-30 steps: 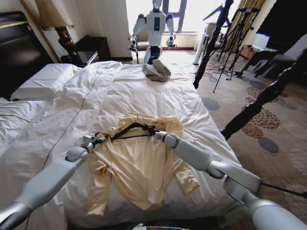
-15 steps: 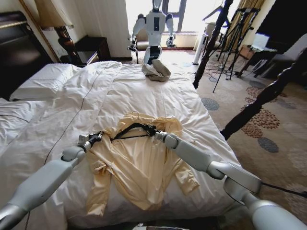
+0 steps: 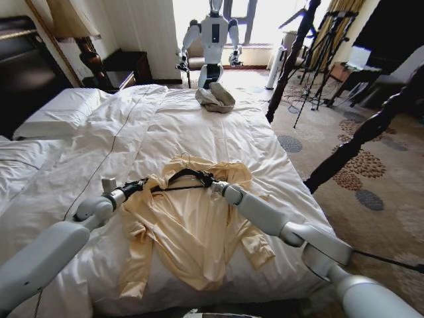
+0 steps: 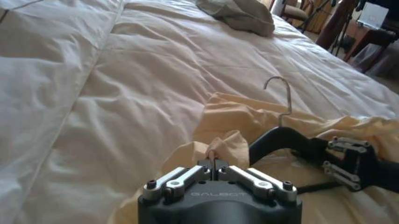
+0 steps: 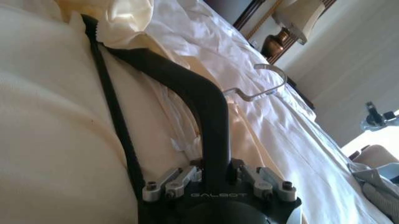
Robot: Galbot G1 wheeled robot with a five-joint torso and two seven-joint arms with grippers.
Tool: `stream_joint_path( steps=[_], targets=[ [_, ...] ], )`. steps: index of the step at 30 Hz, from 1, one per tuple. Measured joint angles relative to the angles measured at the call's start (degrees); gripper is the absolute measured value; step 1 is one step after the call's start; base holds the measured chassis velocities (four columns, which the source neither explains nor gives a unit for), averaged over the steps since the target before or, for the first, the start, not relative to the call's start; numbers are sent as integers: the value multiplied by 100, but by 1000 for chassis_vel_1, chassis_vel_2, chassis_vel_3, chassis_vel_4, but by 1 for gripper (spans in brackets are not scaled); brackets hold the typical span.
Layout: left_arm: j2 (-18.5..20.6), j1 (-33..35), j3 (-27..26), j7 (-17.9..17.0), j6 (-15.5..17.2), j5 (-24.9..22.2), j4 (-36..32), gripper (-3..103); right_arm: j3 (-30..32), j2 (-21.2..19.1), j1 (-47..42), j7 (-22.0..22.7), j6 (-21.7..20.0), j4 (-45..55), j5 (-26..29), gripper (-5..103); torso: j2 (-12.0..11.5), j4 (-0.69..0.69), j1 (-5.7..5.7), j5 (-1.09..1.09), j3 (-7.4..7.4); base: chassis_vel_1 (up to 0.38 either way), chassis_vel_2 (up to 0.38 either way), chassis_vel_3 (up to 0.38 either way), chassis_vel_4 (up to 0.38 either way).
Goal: Pick up the clothes from the bed and hang them on the clothes hanger.
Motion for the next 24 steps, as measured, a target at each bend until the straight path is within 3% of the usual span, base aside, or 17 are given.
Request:
stream_joint_path(
  steps=[2,3,8,15,24],
  targets=[
    [-1,10,-82,-317,242,-570,-324,1,27,24,-16,1,4,-21,-15,18,0,0,0,1,0,0,0,0,0],
    [-1,10,-82,-317,242,-570,-324,1,27,24,-16,1,4,-21,-15,18,0,0,0,1,0,0,0,0,0],
    [-233,-133,-70,-987,448,-1853,-778,1,97,87,-70,-12,40,-56,-39,18,0,1,0,1,0,0,0,0,0],
    [-596,-572,324,-1335,393,-2358,-768,1,90,114,-116,-38,57,-17,-43,18,0,0,0,-2,0,0,0,0,0],
    [-1297,-1493,1414,-1758,82,-2770,-410,1,176,270,-165,-57,118,-137,-87,18,0,0,1,-1,0,0,0,0,0]
  ],
)
